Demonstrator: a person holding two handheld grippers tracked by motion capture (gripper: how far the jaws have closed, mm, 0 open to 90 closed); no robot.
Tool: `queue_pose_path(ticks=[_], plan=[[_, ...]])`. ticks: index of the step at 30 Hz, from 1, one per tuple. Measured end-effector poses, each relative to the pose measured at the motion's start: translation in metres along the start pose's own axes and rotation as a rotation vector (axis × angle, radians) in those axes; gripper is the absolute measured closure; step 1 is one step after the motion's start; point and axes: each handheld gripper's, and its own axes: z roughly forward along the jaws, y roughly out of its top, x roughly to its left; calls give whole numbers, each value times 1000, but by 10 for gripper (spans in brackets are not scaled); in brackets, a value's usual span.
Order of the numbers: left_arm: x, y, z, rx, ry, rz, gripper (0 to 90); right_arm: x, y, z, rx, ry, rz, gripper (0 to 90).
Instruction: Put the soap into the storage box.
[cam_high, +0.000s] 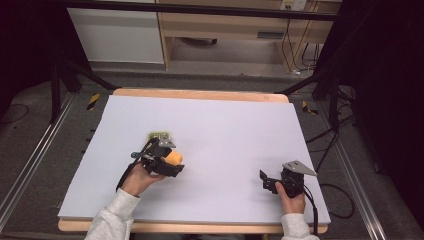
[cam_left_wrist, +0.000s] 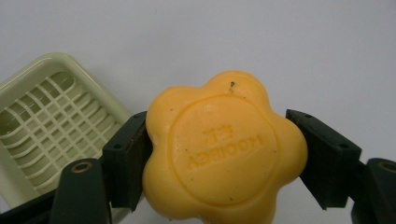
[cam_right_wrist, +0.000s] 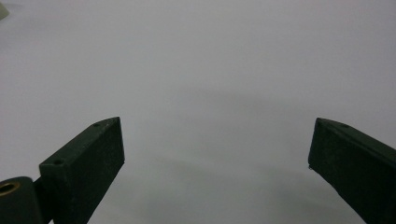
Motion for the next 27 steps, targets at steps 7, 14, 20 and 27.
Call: queue_pose_path(ticks=[7, 14, 20, 27], plan=[[11, 0, 1, -18, 24, -40, 264, 0, 0, 0, 3, 4, 2, 41], [24, 1, -7, -47, 52, -75, 264, 0, 0, 0, 4, 6, 4, 41], [36, 0, -11, -66, 84, -108, 264, 0, 0, 0, 5, 8, 4, 41], [47, -2, -12, -75, 102, -135, 264, 0, 0, 0, 6, 8, 4, 41]])
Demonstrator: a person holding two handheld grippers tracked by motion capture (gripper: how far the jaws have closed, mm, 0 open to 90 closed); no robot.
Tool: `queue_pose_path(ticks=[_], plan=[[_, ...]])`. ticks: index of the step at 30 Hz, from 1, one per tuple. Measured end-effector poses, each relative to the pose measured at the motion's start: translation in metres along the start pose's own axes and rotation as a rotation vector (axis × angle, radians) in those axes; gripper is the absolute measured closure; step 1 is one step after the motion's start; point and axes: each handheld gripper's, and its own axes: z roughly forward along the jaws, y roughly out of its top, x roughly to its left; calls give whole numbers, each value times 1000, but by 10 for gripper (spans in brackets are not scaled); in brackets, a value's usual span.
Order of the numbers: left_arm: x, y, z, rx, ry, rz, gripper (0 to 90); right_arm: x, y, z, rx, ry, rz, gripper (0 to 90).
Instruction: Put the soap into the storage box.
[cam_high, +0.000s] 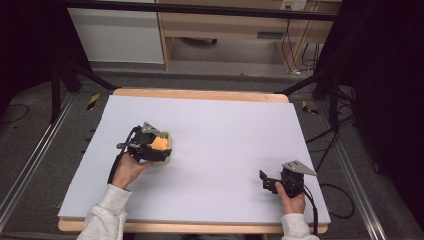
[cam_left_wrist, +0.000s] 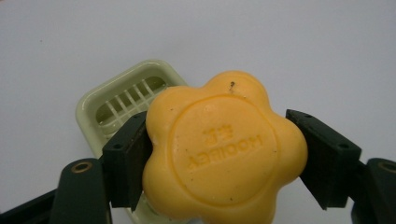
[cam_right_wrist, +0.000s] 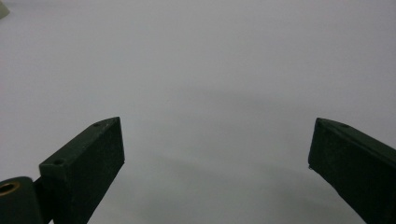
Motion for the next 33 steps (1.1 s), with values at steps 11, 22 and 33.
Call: queue_pose_path(ticks=[11, 22, 33], plan=[[19, -4, 4, -5, 24, -60, 264, 0, 0, 1, 0, -3, -5, 41], [23, -4, 17, 5, 34, -63, 264, 0, 0, 1, 0, -3, -5, 41], [27, -2, 30, 25, 38, -72, 264, 0, 0, 0, 4, 2, -1, 41]])
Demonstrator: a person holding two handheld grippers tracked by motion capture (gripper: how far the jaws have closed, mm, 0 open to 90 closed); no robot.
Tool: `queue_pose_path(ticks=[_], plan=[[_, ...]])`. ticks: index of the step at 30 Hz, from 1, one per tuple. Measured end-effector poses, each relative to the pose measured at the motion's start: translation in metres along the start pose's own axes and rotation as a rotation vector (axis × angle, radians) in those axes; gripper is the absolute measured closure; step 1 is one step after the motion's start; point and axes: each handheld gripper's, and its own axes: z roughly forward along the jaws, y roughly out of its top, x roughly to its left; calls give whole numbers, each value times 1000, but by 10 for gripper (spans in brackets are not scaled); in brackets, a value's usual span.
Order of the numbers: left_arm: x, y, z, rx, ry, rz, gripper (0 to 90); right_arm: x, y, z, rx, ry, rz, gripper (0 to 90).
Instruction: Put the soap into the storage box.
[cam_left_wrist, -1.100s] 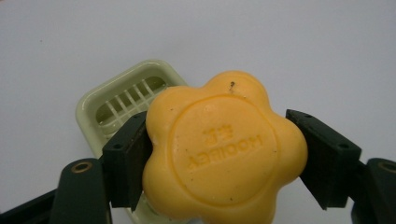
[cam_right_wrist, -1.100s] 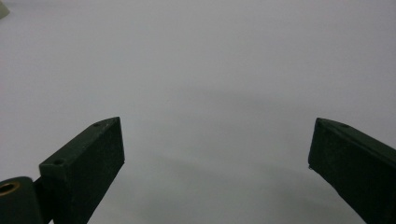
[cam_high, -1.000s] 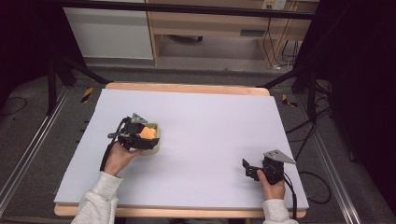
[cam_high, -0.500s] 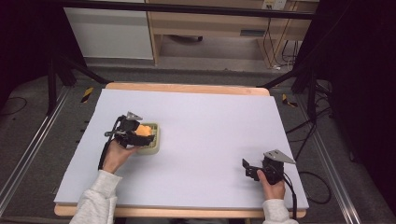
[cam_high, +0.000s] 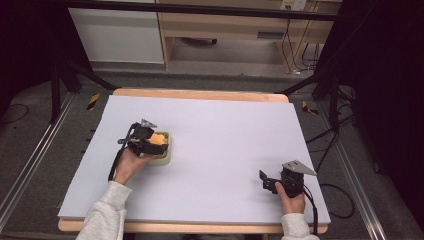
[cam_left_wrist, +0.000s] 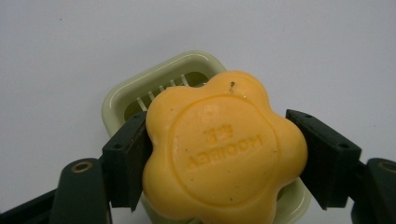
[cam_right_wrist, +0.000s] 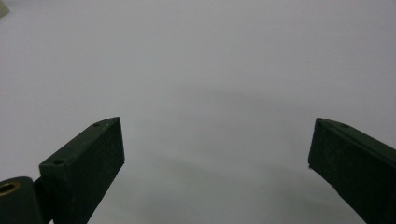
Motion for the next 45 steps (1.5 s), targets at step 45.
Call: queue_pose_path(ticks=[45], plan=[[2, -6, 15, 45, 0, -9, 258, 0, 0, 1, 3, -5, -8, 41]])
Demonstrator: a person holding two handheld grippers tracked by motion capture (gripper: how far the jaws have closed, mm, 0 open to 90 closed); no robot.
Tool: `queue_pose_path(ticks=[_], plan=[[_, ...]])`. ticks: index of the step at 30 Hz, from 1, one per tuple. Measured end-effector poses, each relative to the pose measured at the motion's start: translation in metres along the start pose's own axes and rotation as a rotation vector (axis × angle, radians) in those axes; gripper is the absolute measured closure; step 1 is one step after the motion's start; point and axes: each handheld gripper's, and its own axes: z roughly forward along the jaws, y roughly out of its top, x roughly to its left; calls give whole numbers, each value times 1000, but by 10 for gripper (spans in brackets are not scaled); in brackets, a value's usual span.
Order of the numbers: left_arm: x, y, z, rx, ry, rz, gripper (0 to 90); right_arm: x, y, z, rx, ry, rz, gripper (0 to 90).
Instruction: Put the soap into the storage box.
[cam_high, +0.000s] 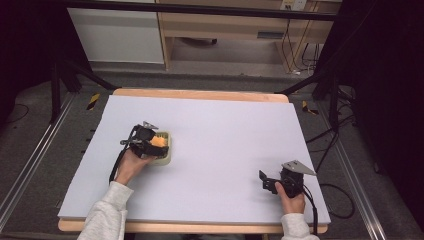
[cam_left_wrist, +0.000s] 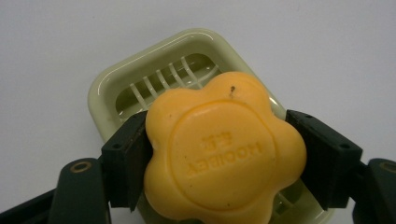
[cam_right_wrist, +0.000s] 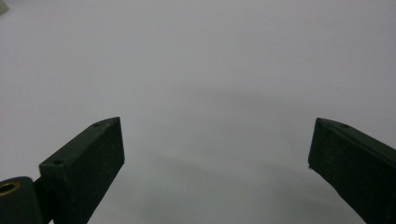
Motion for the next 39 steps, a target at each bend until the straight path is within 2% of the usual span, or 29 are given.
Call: queue_pose_path(ticks=[9, 12, 22, 30, 39], plan=[[0, 0, 0, -4, 0, 4, 255, 0, 0, 0, 1, 0, -2, 41], [-1, 0, 0, -11, 7, 11, 227, 0, 0, 0, 1, 0, -1, 41], [-1, 1, -5, -44, 16, 20, 220, 0, 0, 0, 2, 1, -2, 41], [-5, 2, -19, -107, 11, 20, 222, 0, 0, 0, 2, 3, -3, 41], [-22, -6, -31, -169, 10, 49, 226, 0, 0, 0, 3, 5, -3, 41]])
